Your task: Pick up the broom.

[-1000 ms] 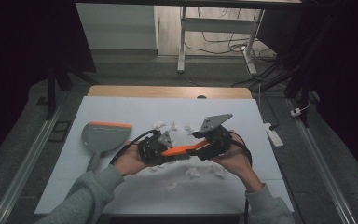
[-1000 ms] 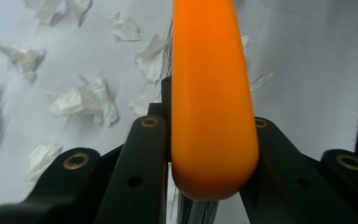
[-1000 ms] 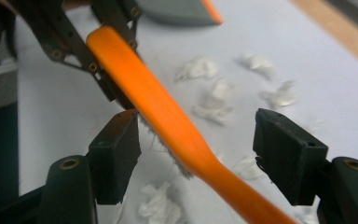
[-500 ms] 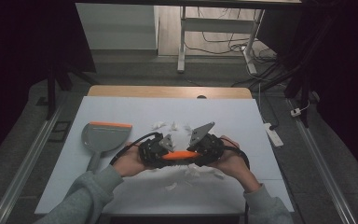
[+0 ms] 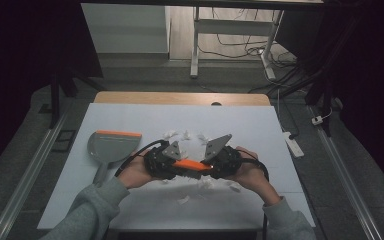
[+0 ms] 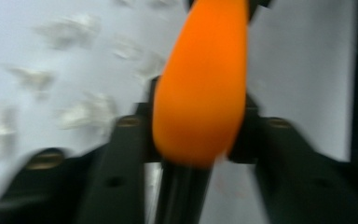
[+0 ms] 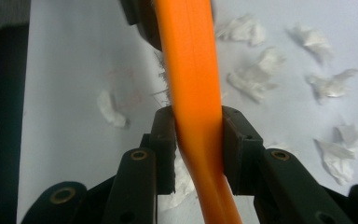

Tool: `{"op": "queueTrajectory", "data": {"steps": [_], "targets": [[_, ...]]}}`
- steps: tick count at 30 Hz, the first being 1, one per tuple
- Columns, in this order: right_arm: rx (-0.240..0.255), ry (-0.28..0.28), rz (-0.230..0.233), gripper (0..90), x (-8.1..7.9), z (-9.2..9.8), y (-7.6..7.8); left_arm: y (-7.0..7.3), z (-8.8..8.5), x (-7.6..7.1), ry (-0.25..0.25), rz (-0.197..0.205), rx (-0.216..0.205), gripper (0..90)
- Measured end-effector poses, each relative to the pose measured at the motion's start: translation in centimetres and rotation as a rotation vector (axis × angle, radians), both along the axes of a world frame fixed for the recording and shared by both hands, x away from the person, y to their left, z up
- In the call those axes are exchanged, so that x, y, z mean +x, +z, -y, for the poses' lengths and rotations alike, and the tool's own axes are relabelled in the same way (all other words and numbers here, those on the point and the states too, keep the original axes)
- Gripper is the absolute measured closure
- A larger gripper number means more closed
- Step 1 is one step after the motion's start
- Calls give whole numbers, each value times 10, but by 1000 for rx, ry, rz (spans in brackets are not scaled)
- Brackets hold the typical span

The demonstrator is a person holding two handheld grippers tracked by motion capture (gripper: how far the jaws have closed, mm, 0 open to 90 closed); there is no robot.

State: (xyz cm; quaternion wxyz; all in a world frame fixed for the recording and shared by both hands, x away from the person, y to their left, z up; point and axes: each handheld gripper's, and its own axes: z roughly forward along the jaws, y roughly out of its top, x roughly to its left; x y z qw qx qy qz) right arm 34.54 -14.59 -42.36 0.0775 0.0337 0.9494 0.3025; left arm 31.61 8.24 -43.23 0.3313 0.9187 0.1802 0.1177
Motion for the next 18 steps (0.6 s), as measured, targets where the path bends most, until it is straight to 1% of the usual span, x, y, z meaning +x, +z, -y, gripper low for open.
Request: {"op": "queueTrajectory", "data": {"steps": [1, 2, 4, 5, 7, 8, 9, 10, 11, 12, 14, 15, 17, 18], "targets": [[13, -7, -6, 687, 2, 2, 1, 1, -3, -1, 40, 11, -24, 471], [26, -22, -9, 688, 4, 5, 1, 2, -7, -2, 76, 19, -43, 417], [39, -61, -12, 688, 7, 8, 3, 3, -14, -5, 137, 24, -74, 337], [46, -76, -15, 688, 9, 10, 3, 3, -18, -6, 163, 29, -86, 324], [64, -98, -34, 689, 12, 13, 3, 3, -25, -11, 211, 46, -93, 310], [72, -110, -47, 690, 14, 14, 4, 2, -28, -14, 228, 55, -98, 304], [72, -110, -47, 690, 14, 14, 4, 2, -28, -14, 228, 55, -98, 300], [81, -120, -86, 691, 18, 16, 4, 2, -33, -18, 248, 63, -104, 300], [85, -126, -97, 695, 18, 17, 4, 1, -40, -23, 268, 70, -110, 300], [89, -129, -106, 702, 20, 17, 4, 1, -40, -23, 268, 70, -110, 299], [94, -139, -108, 702, 20, 18, 3, -2, -48, -29, 288, 78, -122, 299], [99, -151, -105, 702, 20, 18, 3, -3, -53, -32, 301, 74, -128, 299], [110, -170, -87, 703, 22, 21, 4, -6, -61, -36, 319, 72, -135, 294], [113, -181, -83, 703, 22, 22, 5, -9, -67, -39, 336, 72, -137, 294]]}}
